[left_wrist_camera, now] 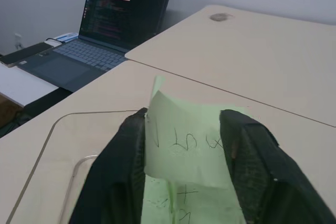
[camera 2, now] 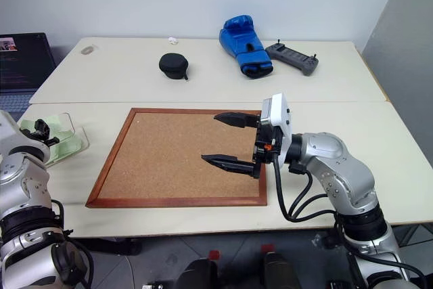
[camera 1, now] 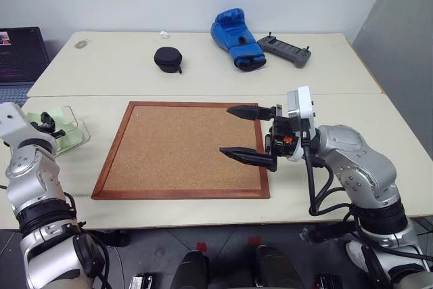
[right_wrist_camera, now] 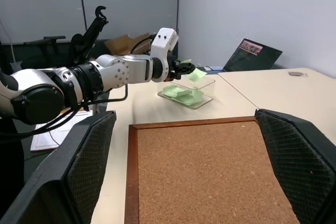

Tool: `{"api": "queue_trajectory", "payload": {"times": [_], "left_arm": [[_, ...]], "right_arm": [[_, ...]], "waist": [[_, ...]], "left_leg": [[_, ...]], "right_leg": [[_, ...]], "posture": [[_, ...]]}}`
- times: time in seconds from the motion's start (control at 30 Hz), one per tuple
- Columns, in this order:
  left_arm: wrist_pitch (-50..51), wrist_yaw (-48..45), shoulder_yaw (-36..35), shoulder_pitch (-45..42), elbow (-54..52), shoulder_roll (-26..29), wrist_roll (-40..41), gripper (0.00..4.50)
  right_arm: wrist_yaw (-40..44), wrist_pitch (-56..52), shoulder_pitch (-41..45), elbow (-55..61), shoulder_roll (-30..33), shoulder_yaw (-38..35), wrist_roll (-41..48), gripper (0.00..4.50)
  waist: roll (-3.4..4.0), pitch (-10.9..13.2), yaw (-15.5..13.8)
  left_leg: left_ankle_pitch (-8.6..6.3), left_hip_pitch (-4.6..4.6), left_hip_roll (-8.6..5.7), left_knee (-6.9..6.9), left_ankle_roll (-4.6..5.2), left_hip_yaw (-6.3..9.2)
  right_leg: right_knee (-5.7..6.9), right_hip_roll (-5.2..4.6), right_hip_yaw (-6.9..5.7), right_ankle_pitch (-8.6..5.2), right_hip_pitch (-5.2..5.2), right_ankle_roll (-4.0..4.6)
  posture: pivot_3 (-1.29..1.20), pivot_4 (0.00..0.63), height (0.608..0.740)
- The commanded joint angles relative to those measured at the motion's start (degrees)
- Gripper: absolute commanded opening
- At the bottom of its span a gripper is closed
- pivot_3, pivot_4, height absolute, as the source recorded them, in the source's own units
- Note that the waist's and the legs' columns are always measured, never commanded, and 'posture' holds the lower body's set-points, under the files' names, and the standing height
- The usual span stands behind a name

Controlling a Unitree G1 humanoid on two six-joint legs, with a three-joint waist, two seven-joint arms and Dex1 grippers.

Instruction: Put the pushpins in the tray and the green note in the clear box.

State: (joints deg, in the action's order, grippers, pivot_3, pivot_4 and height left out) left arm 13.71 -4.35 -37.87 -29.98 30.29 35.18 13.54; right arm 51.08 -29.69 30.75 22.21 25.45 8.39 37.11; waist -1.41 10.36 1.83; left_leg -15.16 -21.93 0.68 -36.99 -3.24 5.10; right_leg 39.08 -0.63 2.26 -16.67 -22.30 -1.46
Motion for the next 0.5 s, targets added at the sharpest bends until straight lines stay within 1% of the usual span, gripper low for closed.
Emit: {"api": "queue_trajectory", "payload": {"times": [0.03, 0.1, 0.2, 0.23, 0.3, 0.5], "left_arm": [[-1.3, 0.7, 0.2, -0.4, -0.5, 2.1, 0.5, 2.94], [-0.9, 1.2, 0.2, 0.2, -1.0, 2.2, 0.5, 3.25], [0.4, 2.0, 0.4, 1.2, -1.6, 2.4, 0.3, 3.90], [1.0, 2.1, 0.6, 1.5, -1.8, 2.4, 0.3, 4.02], [2.3, 2.4, 1.1, 2.1, -2.5, 2.4, 0.2, 4.48], [4.4, 6.3, 2.6, 3.6, -4.8, 3.1, -2.3, 4.48]], "right_arm": [[-0.3, 0.2, 0.4, 2.3, 0.2, -1.1, 0.3, 4.50], [-0.5, 0.1, 0.4, 2.3, 0.2, -1.0, 0.3, 4.50], [-0.5, 0.1, 0.4, 2.3, 0.1, -0.9, 0.3, 4.50], [-0.5, 0.2, 0.5, 2.2, 0.1, -0.9, 0.3, 4.50], [-0.4, 0.2, 0.5, 2.2, 0.0, -0.8, 0.3, 4.50], [-0.5, 0.3, 0.2, 2.3, -0.2, -0.7, 0.2, 4.50]], "waist": [[0.00, 0.0, 0.0], [0.00, 0.0, 0.0], [0.00, 0.0, 0.0], [0.00, 0.0, 0.0], [0.00, 0.0, 0.0], [0.00, 0.0, 0.0]], "left_leg": [[0.00, 0.00, 0.00, 0.00, 0.00, 0.00], [0.00, 0.00, 0.00, 0.00, 0.00, 0.01], [0.00, 0.00, 0.00, 0.00, 0.00, 0.00], [0.00, 0.00, 0.00, 0.00, 0.00, 0.00], [0.00, 0.00, 0.00, 0.00, 0.00, 0.02], [0.00, 0.00, -0.01, 0.00, 0.00, 0.02]], "right_leg": [[0.00, 0.00, -0.01, 0.00, 0.00, 0.00], [0.00, 0.00, -0.01, 0.00, 0.00, 0.00], [0.00, 0.00, 0.01, 0.00, 0.00, 0.00], [0.00, 0.00, 0.01, 0.00, 0.00, 0.00], [0.00, 0.00, -0.01, 0.00, 0.00, 0.00], [0.00, 0.00, -0.01, 0.00, 0.00, 0.00]], "posture": [[0.00, 0.150, 0.740], [0.00, 0.150, 0.740], [0.00, 0.150, 0.740], [0.00, 0.150, 0.740], [0.00, 0.150, 0.740], [0.00, 0.150, 0.740]]}}
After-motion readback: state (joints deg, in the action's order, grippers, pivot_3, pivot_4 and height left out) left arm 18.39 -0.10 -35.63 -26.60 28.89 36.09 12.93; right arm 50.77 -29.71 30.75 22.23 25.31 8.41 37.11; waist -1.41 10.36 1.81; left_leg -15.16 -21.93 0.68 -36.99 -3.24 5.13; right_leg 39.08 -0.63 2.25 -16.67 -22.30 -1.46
